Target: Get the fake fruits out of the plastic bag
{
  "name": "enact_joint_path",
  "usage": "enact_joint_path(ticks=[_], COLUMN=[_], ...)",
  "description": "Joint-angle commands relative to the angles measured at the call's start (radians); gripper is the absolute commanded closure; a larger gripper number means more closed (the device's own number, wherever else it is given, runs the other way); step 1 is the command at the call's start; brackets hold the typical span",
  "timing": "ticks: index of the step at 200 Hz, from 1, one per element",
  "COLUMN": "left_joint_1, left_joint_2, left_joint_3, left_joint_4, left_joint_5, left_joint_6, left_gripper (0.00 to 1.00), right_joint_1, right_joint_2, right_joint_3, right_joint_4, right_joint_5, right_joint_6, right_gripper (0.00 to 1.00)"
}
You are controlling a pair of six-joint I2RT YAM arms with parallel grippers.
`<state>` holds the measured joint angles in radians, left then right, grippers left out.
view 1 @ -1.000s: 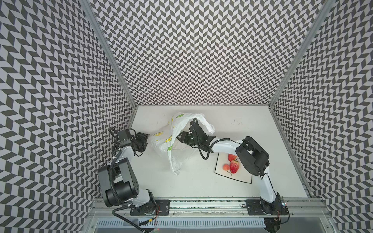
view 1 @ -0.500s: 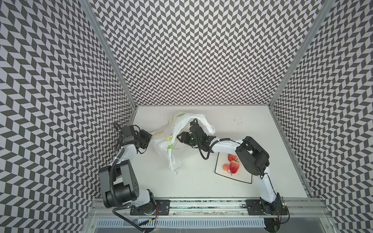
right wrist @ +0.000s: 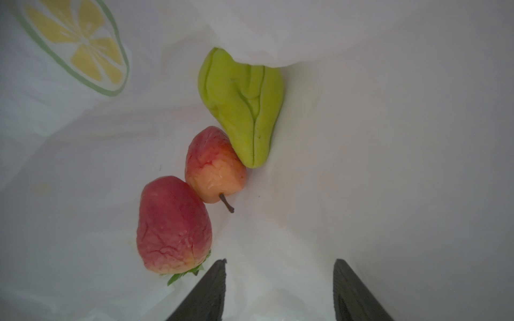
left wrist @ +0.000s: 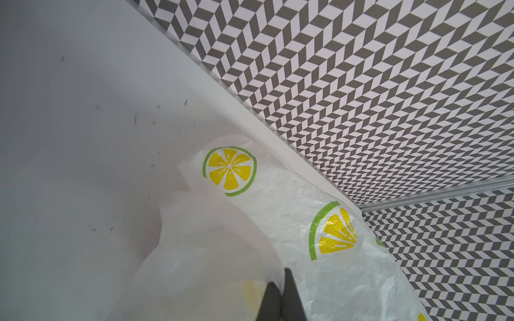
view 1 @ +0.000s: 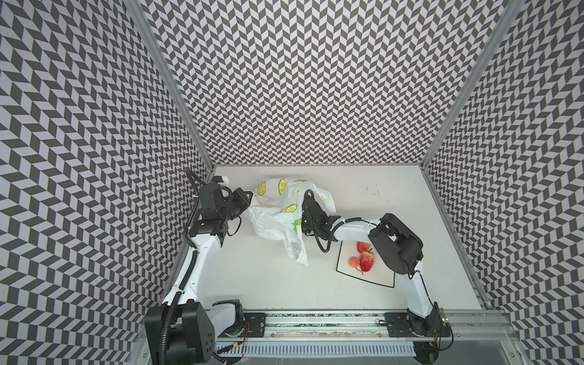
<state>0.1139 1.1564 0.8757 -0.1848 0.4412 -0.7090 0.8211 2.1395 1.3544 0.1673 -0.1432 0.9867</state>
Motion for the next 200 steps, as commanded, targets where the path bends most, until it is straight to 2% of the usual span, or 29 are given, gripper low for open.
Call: enact_joint_path(ticks=[1, 59, 84, 118, 134, 147, 173, 200], left_joint_1=[0.064, 0.073, 0.046, -0.075, -0.088, -0.070, 0.006, 0.028], left_joint_2=[0.011, 0.035, 0.006, -0.047, -0.056, -0.054, -0.003, 0.029], left_joint_3=[-0.075, -0.144, -0.107, -0.028, -0.045, -0.084, -0.146, -0.165], left_joint_4=[-0.027, -0.041, -0.007, 0.030, 0.038, 0.035, 0.020, -0.056], left_joint_5=[-0.005, -0.047, 0.020, 0.137, 0.164, 0.117, 0.106, -0.006], left_joint_6=[0.037, 0.047, 0.072, 0.145, 0.167, 0.155, 0.133, 0.141], left_gripper=[1.00, 1.00, 1.00, 1.00, 1.00, 1.00, 1.00, 1.00], right_joint_1=[-0.001, 0.001, 0.001, 0.001, 0.001, 0.001, 0.002, 0.005], right_joint_2=[-0.053, -0.075, -0.081, -0.105, -0.112, -0.109, -0.113, -0.120], right_joint_3=[-0.016, -0.040, -0.042, -0.063, -0.074, -0.081, -0.101, -0.114], right_joint_4=[0.020, 0.014, 0.013, 0.017, 0.017, 0.019, 0.020, 0.020], right_joint_5=[0.021, 0.026, 0.017, 0.019, 0.022, 0.019, 0.019, 0.024], right_joint_6=[0.001, -0.007, -0.013, -0.024, -0.029, -0.031, -0.028, -0.036], right_gripper=[0.38, 0.35, 0.35, 0.35, 0.35, 0.34, 0.34, 0.33])
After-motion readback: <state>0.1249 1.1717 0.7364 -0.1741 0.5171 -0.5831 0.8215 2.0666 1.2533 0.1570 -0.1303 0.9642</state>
